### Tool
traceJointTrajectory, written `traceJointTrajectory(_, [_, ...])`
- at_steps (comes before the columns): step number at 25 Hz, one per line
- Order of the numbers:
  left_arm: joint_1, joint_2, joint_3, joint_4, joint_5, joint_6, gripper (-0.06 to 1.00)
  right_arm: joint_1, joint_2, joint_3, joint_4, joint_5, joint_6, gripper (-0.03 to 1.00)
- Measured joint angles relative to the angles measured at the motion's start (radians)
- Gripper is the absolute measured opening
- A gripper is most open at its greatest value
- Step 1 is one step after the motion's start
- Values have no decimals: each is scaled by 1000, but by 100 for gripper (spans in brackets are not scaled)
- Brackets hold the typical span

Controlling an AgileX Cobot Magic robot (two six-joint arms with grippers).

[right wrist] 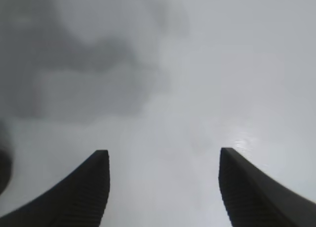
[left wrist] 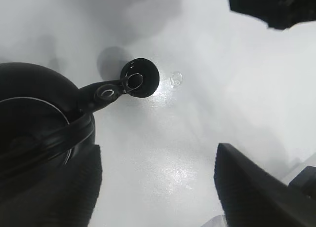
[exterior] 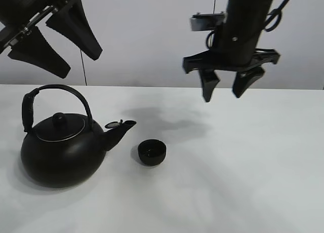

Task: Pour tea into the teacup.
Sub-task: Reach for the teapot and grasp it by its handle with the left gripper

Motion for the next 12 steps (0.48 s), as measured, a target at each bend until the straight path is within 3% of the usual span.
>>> traceJointTrajectory(12, [0, 0, 0, 0, 0, 0, 48, -450, -328, 2, 0, 135, -152, 44])
